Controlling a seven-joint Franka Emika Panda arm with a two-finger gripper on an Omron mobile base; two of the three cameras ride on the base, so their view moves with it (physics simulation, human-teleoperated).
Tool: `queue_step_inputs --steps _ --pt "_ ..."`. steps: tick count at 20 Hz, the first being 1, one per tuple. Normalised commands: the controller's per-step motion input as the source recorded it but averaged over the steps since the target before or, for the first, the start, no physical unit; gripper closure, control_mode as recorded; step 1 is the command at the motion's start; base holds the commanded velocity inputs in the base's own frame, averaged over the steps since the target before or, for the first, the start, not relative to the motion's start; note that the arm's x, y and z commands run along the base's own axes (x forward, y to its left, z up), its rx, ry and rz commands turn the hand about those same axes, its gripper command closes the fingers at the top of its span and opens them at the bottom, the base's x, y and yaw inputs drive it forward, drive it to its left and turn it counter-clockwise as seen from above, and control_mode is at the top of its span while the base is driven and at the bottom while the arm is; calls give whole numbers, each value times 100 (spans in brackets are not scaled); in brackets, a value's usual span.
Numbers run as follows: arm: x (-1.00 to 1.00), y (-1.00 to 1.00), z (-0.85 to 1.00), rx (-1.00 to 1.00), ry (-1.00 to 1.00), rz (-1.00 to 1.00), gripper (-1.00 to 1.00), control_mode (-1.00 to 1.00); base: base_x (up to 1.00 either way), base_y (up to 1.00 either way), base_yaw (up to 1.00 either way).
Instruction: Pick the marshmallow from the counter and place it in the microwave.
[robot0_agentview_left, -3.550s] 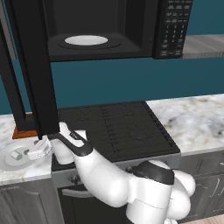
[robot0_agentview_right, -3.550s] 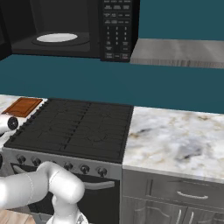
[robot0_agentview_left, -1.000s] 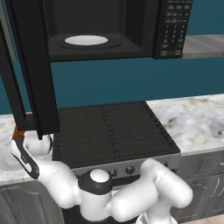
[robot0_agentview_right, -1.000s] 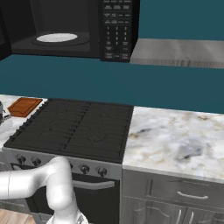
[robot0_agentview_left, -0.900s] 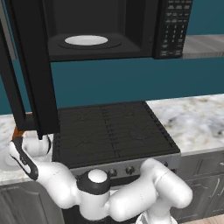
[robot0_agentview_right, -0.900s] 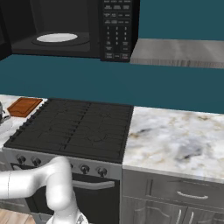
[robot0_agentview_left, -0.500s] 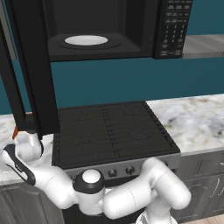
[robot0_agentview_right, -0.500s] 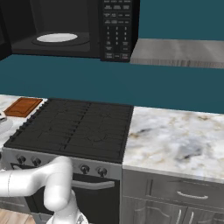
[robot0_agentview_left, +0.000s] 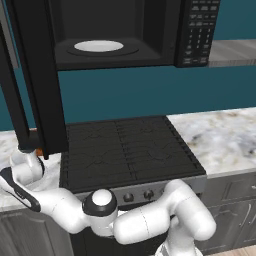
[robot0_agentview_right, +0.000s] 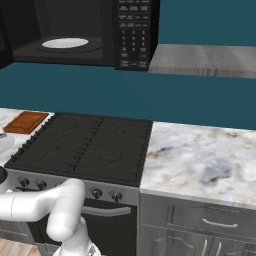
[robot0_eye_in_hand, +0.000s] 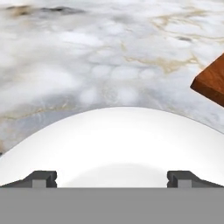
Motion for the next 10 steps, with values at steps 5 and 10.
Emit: queue_step_inputs --steps 5,10 --pt "-1 0 -17 0 0 -14 -100 -100 0 0 0" --pt "-1 0 -14 0 0 -14 -100 -100 0 0 0"
